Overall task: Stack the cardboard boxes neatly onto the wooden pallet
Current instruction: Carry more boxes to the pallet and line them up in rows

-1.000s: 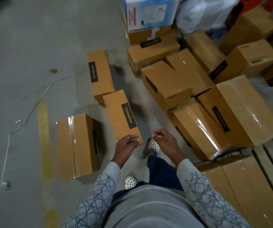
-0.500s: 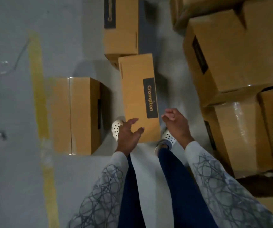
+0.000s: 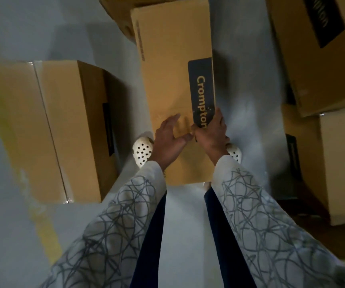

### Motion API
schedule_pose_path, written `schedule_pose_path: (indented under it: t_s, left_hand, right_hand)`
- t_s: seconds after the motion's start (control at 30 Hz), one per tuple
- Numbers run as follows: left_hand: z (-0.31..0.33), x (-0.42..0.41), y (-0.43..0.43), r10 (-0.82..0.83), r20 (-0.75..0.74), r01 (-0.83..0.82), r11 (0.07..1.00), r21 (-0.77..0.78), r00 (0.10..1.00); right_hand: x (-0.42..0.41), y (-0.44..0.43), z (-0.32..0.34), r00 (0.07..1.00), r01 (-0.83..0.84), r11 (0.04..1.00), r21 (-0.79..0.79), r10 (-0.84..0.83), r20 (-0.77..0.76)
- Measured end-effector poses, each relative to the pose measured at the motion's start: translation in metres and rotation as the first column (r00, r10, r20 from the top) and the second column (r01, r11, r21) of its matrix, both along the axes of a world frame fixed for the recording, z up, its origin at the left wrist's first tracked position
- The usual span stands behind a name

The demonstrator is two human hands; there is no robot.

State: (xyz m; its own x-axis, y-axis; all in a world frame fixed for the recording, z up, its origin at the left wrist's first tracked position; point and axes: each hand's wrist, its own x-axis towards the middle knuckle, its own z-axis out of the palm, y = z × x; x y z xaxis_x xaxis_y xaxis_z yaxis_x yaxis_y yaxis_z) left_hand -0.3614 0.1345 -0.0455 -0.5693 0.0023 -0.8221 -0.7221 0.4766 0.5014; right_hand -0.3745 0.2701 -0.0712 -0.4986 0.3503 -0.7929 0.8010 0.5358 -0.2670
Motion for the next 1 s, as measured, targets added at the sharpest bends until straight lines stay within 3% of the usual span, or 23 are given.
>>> schedule_pose_path:
  t_s: [0.27, 0.37, 0.47, 0.63, 0.73, 0.87, 1.0]
  left_hand:
    - [0.020, -0.010, -0.045, 0.282, 0.028, -0.279, 0.957, -0.081, 0.959]
    - [0.020, -0.002, -0.069, 0.392, -0.001, -0.388, 0.911, -0.137, 0.920]
    - [0.016, 0.015, -0.089, 0.464, 0.001, -0.457, 0.874, -0.166, 0.886]
    - [-0.016, 0.037, -0.114, 0.367, -0.133, -0.390, 0.885, -0.256, 0.921]
    - [-0.019, 0.024, -0.114, 0.357, -0.215, -0.409, 0.859, -0.307, 0.909]
    - [-0.044, 0.011, -0.120, 0.307, -0.296, -0.399, 0.852, -0.338, 0.905]
    - [-0.049, 0.000, -0.125, 0.265, -0.179, -0.317, 0.850, -0.420, 0.947]
  right_hand:
    - [0.032, -0.060, 0.040, 0.982, -0.163, 0.980, -0.117, 0.149, -0.117]
    - [0.047, -0.081, 0.040, 0.965, -0.244, 0.905, -0.348, 0.191, -0.181]
    - [0.049, -0.081, 0.030, 0.978, -0.208, 0.818, -0.536, 0.157, -0.140]
    - [0.016, -0.060, -0.024, 0.969, -0.193, 0.948, -0.251, 0.144, -0.200]
    - [-0.010, -0.061, -0.065, 0.985, -0.119, 0.992, -0.051, 0.112, -0.128]
    - [-0.019, -0.070, -0.112, 0.991, 0.111, 0.978, -0.178, -0.123, -0.055]
    - [-0.003, -0.066, -0.140, 0.952, 0.295, 0.919, -0.262, -0.306, -0.004]
